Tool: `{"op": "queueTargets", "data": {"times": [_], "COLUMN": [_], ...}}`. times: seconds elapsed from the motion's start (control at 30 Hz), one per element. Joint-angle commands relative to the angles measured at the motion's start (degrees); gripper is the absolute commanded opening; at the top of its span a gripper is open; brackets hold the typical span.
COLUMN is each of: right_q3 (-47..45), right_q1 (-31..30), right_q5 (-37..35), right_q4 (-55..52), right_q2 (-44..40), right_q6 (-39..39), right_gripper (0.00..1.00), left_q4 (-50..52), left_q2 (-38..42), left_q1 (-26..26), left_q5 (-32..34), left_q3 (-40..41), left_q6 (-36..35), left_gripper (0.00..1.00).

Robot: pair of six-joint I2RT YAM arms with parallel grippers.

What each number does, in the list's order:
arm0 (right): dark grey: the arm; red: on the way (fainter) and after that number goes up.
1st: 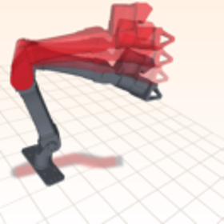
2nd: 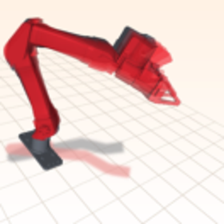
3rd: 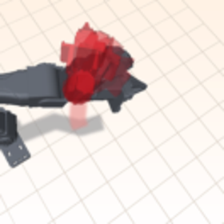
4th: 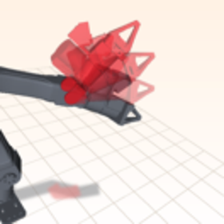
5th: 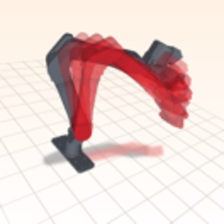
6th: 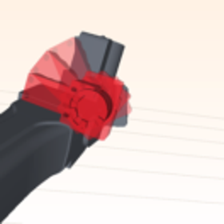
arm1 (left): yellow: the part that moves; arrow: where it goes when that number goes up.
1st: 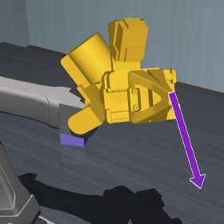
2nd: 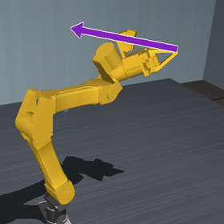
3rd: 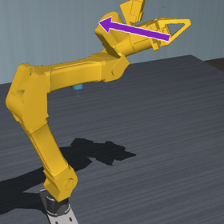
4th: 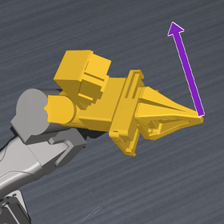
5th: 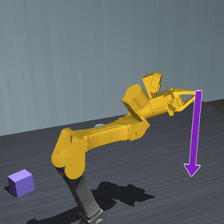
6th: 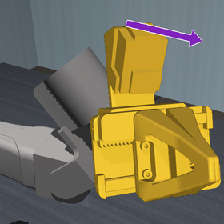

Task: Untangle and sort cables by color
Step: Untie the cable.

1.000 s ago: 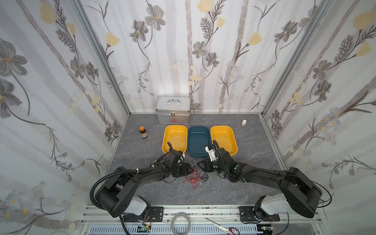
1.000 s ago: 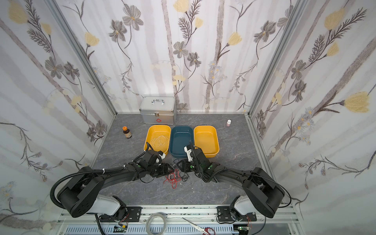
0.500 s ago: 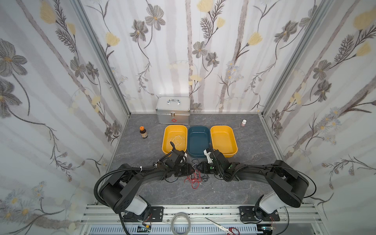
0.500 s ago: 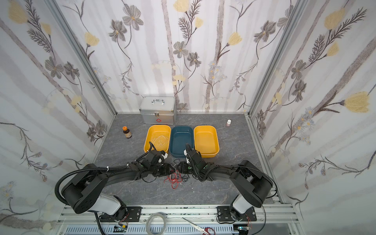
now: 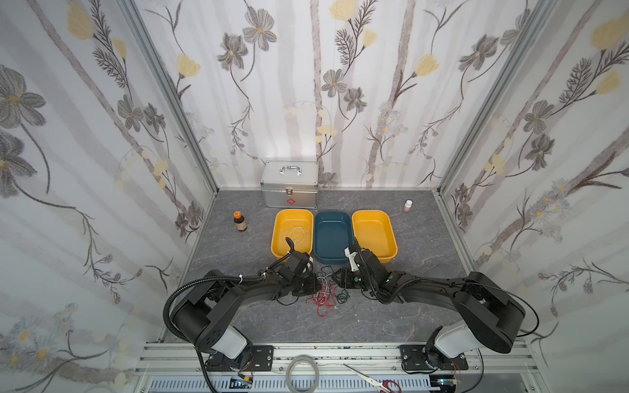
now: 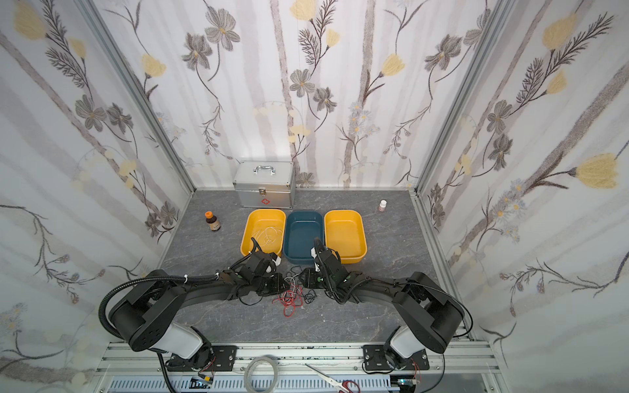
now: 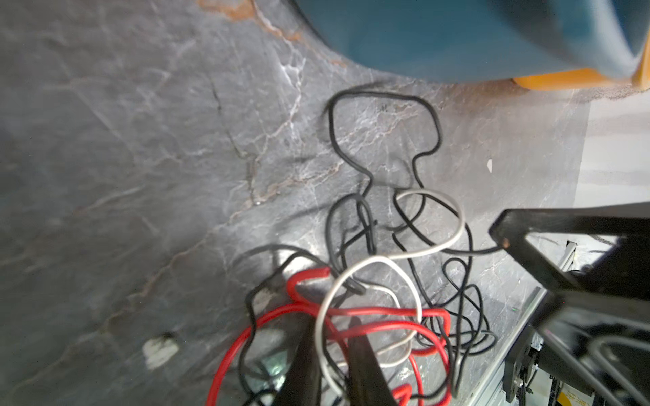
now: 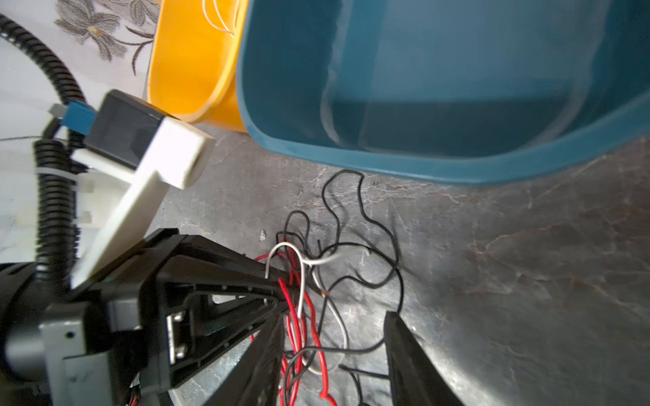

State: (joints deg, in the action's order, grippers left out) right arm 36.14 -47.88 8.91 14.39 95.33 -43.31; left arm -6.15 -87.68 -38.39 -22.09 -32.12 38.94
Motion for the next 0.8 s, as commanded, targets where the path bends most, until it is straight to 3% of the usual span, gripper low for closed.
{"op": "queueTargets", "data": {"times": [0.0,0.03,0.37,0.77], "right_q3": [1.0,1.3,-0.3,-0.7], "right_q1": [-0.1,-0.2,0.3,0.6], "right_q5": [0.2,0.1,-2.0,3.1], "right_q4": [2.2,1.7,-2.0,5.4], "right_q2": [-0.4,-0.2,-1.4,4.9], "right_q6": [1.9,2.2,1.0,-2.2], "right_gripper": [0.47,0.47,0.48,0.45], "left_q4": [2.4,2.4,3.1,2.1], "left_q2": [0.2,0.2,1.9,3.5], "left_q1": [-0.1,0.0,-0.1,-0.1], "left_q5": [1.5,1.5,2.6,2.4], "left_q3": [-0.2,-0.2,0.3,1.4], "left_q6": [-0.6,-0.6,-0.3,0.2], "left_gripper": [0.04,0.00,0.00,0.00]}}
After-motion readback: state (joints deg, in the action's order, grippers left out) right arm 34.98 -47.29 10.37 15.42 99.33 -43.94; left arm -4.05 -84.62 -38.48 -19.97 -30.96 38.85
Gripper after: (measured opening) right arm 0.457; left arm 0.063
